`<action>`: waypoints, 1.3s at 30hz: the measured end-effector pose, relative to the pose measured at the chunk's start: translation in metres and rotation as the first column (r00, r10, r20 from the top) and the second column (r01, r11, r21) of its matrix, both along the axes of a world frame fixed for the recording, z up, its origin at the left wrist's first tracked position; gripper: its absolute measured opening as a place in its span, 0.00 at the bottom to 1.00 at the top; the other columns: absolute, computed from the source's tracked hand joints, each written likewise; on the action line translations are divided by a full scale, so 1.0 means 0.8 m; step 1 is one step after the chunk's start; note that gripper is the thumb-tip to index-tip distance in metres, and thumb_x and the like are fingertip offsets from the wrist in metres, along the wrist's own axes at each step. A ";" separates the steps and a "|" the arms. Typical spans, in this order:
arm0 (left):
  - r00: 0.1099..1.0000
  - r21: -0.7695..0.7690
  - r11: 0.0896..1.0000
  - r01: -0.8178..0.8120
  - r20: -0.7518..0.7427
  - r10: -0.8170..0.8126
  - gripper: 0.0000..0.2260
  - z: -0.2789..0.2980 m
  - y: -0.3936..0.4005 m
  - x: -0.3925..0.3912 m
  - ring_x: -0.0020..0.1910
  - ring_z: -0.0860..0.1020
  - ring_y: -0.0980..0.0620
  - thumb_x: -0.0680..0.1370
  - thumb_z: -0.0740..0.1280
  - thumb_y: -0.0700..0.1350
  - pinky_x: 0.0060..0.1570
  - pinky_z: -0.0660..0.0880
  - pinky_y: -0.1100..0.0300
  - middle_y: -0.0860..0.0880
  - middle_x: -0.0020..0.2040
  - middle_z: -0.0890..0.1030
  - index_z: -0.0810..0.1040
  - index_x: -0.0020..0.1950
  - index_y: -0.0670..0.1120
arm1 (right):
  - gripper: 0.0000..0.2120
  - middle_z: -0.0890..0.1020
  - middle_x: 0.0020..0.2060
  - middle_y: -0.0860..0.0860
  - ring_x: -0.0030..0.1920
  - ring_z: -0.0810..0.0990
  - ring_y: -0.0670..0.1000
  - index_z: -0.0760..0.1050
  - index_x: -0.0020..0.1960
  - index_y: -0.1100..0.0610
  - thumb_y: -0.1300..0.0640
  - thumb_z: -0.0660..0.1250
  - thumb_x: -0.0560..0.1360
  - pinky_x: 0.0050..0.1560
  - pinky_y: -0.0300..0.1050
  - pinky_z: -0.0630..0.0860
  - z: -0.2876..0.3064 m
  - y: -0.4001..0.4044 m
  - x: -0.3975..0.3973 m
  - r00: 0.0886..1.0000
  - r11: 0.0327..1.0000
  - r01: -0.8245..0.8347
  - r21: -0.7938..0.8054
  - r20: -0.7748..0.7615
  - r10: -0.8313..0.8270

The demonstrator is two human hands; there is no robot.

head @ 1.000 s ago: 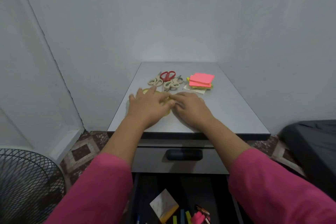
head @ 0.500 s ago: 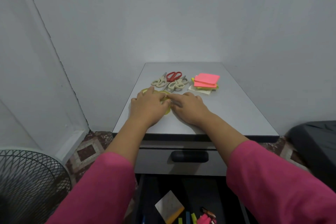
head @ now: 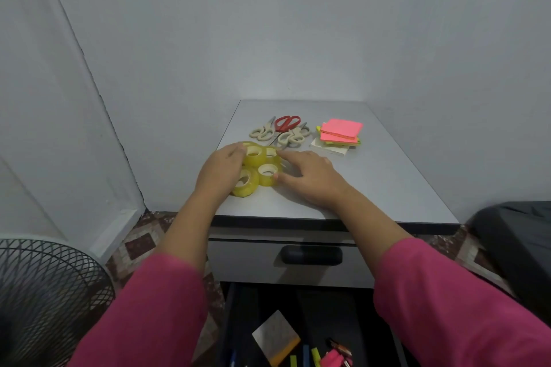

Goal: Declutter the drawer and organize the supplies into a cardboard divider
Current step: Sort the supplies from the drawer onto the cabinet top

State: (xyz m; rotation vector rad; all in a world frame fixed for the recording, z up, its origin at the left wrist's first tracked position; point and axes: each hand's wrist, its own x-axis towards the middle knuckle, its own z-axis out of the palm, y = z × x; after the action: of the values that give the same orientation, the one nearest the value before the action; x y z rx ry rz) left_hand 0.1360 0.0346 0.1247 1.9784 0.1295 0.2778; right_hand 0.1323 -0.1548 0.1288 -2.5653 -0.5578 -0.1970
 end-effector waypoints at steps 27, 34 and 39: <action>0.938 0.047 0.985 -0.164 0.315 0.141 0.04 0.002 0.005 -0.027 0.47 0.75 0.51 0.77 0.65 0.49 0.47 0.73 0.56 0.50 0.47 0.76 0.76 0.45 0.49 | 0.24 0.69 0.71 0.46 0.71 0.64 0.49 0.69 0.70 0.44 0.39 0.61 0.76 0.70 0.52 0.59 0.000 0.000 0.003 1.000 0.999 0.017 0.042 0.016 -0.018; 0.969 0.228 0.973 0.042 0.229 -0.096 0.06 -0.007 -0.002 -0.051 0.39 0.71 0.57 0.68 0.67 0.47 0.39 0.69 0.61 0.55 0.44 0.72 0.76 0.44 0.53 | 0.18 0.74 0.65 0.47 0.67 0.68 0.48 0.75 0.64 0.47 0.46 0.66 0.75 0.66 0.48 0.63 -0.001 -0.002 0.001 0.999 0.987 0.011 0.163 0.051 -0.020; 0.936 0.325 0.933 0.154 0.256 -0.244 0.10 -0.006 -0.002 -0.060 0.42 0.71 0.59 0.69 0.70 0.39 0.39 0.66 0.70 0.57 0.43 0.73 0.76 0.43 0.53 | 0.10 0.77 0.53 0.45 0.57 0.73 0.48 0.77 0.50 0.46 0.44 0.67 0.71 0.59 0.51 0.71 -0.006 -0.001 0.007 0.995 0.986 -0.002 0.167 0.094 -0.014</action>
State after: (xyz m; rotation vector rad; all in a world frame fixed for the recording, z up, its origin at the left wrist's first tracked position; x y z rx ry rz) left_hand 0.0883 0.0329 0.1200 2.2047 -0.3249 0.4751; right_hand 0.1377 -0.1558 0.1239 -2.4052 -0.5442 -0.3540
